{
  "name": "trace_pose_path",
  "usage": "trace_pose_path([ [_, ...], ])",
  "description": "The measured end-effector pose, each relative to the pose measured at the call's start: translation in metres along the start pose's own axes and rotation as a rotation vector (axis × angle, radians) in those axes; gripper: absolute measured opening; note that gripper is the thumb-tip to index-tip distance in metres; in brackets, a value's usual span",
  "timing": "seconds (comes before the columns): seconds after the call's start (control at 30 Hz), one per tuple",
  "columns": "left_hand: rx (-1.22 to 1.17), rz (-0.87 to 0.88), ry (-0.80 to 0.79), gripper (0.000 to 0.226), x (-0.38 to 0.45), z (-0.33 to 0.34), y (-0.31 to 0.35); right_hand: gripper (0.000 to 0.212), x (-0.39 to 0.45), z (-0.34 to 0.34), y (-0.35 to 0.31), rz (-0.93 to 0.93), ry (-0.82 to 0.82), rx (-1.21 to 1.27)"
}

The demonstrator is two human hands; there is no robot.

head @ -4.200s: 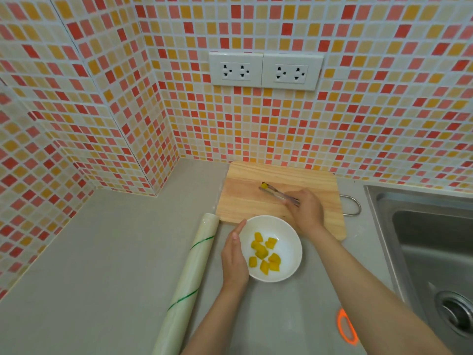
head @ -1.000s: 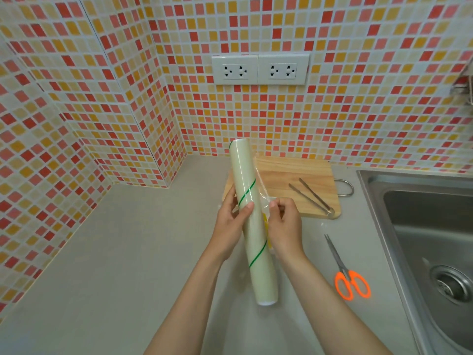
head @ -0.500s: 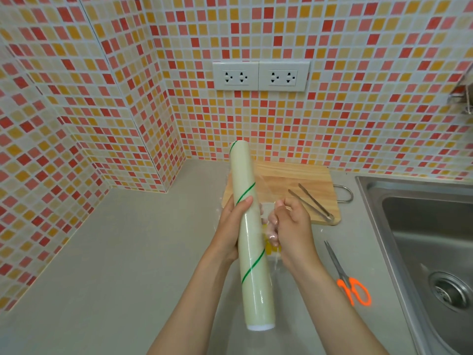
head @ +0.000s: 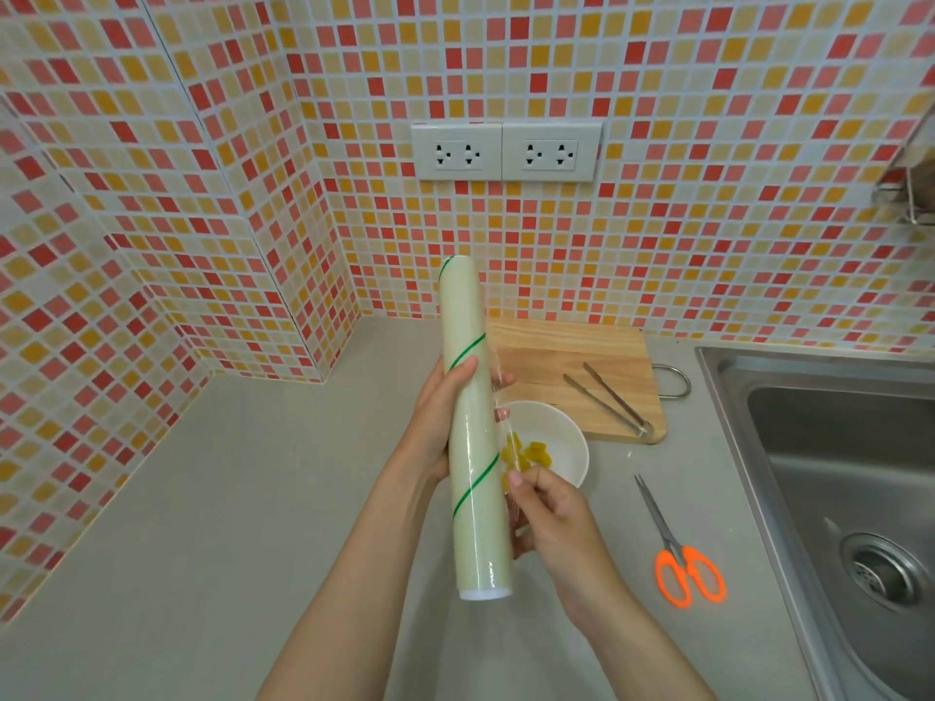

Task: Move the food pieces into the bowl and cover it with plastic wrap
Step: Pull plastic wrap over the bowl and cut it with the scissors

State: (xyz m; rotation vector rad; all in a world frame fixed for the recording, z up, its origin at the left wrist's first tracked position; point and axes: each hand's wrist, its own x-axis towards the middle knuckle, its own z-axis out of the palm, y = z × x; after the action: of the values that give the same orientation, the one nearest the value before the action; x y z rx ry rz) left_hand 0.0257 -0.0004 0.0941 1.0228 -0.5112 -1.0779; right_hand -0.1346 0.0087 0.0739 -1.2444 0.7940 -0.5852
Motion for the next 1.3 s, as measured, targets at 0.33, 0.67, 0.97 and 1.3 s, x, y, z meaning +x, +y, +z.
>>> trace_pose_path([
  [0.33,0.221,0.134,-0.010,0.069,-0.002,-0.003,0.008,0.041,-0.009,0.005,-0.009,-0.165,0.200,0.146],
  [0.67,0.229,0.166,-0.121,0.048,-0.010,-0.002,0.016,0.029,0.010,-0.027,-0.042,0.026,-0.100,-0.250],
  [0.97,0.159,0.117,-0.341,0.052,-0.013,0.020,0.017,0.032,0.097,-0.013,-0.102,0.064,0.051,0.325],
  [1.3,0.075,0.105,-0.364,0.057,-0.014,0.013,0.029,0.011,0.116,-0.027,-0.109,-0.099,0.158,0.500],
])
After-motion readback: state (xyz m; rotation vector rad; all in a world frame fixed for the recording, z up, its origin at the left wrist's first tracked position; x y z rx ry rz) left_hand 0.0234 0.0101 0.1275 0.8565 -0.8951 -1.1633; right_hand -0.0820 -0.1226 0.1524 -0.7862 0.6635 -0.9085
